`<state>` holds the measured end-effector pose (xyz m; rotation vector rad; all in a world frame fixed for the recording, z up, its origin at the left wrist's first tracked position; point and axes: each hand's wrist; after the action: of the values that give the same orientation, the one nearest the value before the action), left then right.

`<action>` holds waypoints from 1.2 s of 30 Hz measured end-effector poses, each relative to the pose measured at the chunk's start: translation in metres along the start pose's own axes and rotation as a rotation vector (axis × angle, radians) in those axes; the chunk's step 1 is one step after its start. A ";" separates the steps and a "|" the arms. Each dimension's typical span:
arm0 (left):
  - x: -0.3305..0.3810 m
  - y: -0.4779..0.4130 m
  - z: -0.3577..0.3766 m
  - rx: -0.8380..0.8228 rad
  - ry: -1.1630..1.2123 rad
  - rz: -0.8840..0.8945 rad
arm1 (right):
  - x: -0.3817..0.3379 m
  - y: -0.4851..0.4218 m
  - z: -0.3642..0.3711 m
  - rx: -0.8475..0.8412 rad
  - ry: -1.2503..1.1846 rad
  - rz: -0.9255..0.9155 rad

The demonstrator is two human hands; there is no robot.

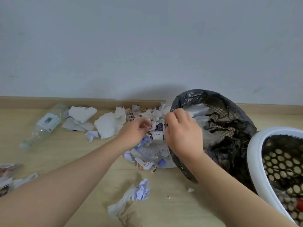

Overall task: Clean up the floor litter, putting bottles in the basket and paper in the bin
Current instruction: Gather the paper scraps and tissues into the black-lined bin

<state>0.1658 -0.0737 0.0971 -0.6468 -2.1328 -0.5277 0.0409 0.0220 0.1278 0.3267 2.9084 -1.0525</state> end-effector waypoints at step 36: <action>-0.145 0.099 0.039 -0.470 -0.788 -0.017 | -0.057 0.164 0.063 -1.347 -0.123 -0.011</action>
<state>0.2793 -0.0129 -0.0281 -1.2581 -2.7615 -0.9053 0.1275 0.0940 -0.0183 0.1398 2.7316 0.9099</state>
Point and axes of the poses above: each hand's wrist, its own y-axis away from the middle knuckle, its own z-axis out of the palm, x = y × z, and after that the axes turned 6 degrees about z, right-handed
